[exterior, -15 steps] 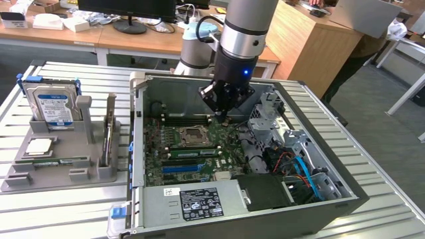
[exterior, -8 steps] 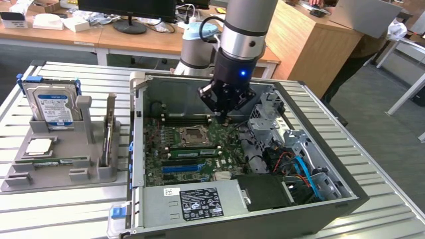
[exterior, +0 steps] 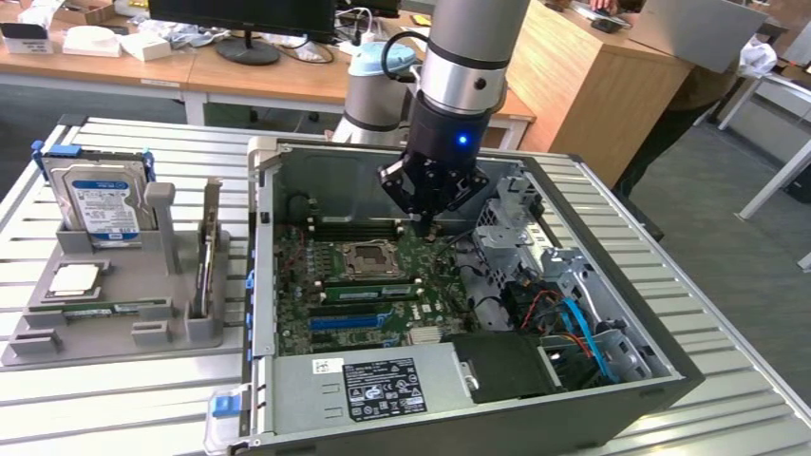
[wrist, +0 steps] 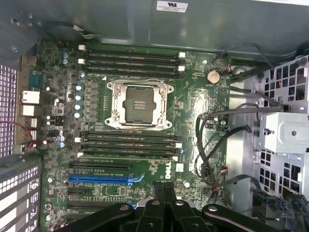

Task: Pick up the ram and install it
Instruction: 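Press down the ram until it locks into place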

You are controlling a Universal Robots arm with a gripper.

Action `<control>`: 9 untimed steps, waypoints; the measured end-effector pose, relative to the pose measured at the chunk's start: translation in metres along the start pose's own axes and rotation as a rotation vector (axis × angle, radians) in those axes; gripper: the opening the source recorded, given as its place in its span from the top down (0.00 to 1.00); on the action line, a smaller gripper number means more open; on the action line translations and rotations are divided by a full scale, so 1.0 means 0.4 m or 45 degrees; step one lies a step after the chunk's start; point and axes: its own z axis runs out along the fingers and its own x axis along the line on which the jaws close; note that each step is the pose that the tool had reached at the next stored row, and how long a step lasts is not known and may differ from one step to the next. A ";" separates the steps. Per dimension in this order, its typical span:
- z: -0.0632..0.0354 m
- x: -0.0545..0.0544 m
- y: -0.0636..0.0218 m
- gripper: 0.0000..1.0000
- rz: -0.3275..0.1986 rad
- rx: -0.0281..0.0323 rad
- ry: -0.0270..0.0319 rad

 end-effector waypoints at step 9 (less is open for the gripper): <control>0.000 0.001 0.000 0.90 0.006 -0.0021 0.0679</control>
